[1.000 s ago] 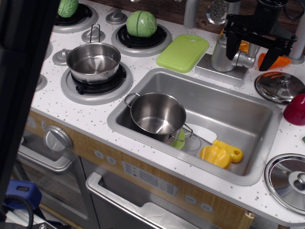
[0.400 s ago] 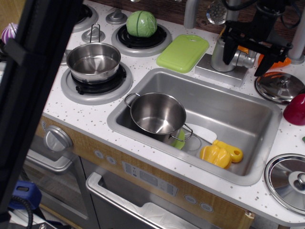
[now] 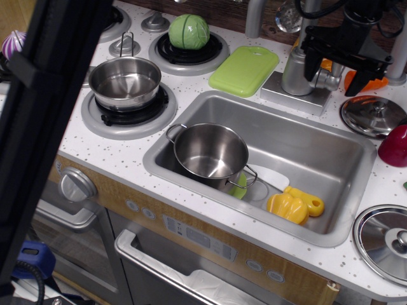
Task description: Turn lever vertical to front
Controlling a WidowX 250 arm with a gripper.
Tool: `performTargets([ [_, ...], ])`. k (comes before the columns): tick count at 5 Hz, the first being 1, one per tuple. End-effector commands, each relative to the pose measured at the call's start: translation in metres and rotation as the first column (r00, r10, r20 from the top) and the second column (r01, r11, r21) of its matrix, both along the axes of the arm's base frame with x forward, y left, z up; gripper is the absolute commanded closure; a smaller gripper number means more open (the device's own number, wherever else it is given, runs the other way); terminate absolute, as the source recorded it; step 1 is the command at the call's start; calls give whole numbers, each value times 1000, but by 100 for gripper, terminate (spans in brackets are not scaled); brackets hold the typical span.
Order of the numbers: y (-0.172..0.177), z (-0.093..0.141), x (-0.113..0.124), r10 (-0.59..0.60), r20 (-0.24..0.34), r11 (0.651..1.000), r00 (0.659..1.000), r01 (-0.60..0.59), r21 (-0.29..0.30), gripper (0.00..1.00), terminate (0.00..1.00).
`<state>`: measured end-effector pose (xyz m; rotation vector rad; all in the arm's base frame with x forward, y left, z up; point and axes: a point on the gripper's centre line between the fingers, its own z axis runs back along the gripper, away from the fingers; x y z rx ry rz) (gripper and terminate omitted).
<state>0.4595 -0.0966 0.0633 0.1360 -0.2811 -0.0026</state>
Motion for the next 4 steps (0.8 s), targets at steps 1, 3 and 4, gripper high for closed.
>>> performTargets([
  [1,-7,61,12,-13,168,1000,986,13,3,0,0],
  [3,2,73,27,-46,179,998,983,39,44,0,0],
  [4,5,75,35,-66,193,996,979,53,69,0,0],
])
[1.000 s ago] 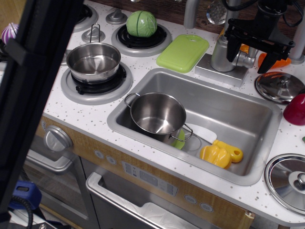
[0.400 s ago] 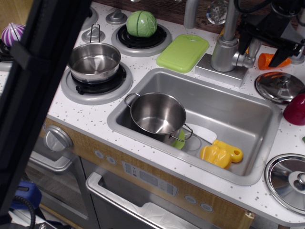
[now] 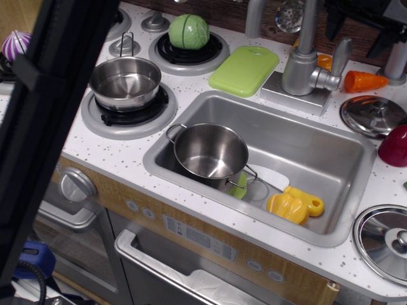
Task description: Turn lever vertical to front
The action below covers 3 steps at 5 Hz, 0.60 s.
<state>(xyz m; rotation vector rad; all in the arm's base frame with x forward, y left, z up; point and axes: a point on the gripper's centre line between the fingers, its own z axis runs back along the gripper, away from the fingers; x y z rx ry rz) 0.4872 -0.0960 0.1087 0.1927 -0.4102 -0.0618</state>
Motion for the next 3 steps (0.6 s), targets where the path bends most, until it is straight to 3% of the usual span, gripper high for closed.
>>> performTargets([
  [1,9,26,12,-12,83,1000,996,13,-1,0,0],
  [2,15,19,13,-10,87,1000,996,11,-10,0,0],
  [3,15,16,11,2,79,1000,997,0,-22,100,0],
])
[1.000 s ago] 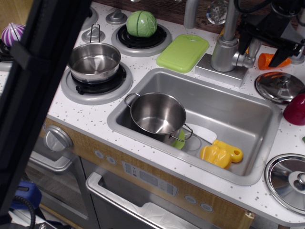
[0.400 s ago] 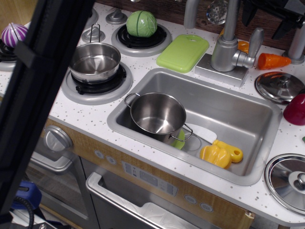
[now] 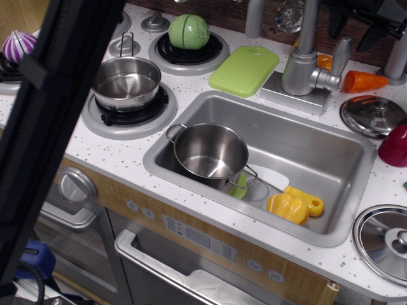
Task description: Turn lever vertical to front
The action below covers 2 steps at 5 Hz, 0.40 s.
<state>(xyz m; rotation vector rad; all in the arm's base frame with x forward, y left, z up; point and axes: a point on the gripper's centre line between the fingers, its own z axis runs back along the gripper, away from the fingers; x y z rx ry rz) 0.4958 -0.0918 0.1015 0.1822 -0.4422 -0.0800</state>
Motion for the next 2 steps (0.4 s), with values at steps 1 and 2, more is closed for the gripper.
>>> performTargets([
  [1,6,23,-5,55,47,998,997,-53,-26,100,0],
  [2,-3,21,-16,87,38,996,995,-86,-34,100,0],
])
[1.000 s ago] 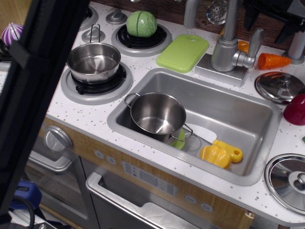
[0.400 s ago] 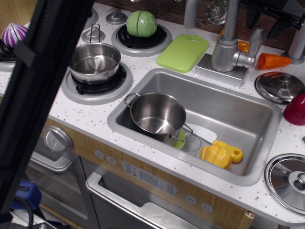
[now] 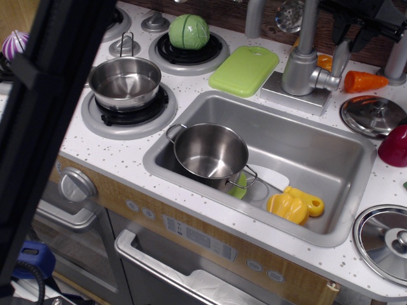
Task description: Turn lever vertical to front
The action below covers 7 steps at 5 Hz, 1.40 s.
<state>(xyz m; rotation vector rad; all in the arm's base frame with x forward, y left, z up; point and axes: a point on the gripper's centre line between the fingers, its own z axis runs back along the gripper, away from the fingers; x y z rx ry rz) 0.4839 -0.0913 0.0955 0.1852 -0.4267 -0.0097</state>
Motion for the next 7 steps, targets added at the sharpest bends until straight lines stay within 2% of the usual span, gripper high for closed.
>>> performTargets([
  [1,-14,29,-17,46,7,998,999,-46,-39,100,0],
  [4,-14,10,-23,46,-113,981,993,-66,-183,100,0],
  [5,-22,-2,-26,51,-139,982,989,-76,-174,100,0],
  [7,-31,-25,-34,101,-114,974,988,-122,-192,100,0],
])
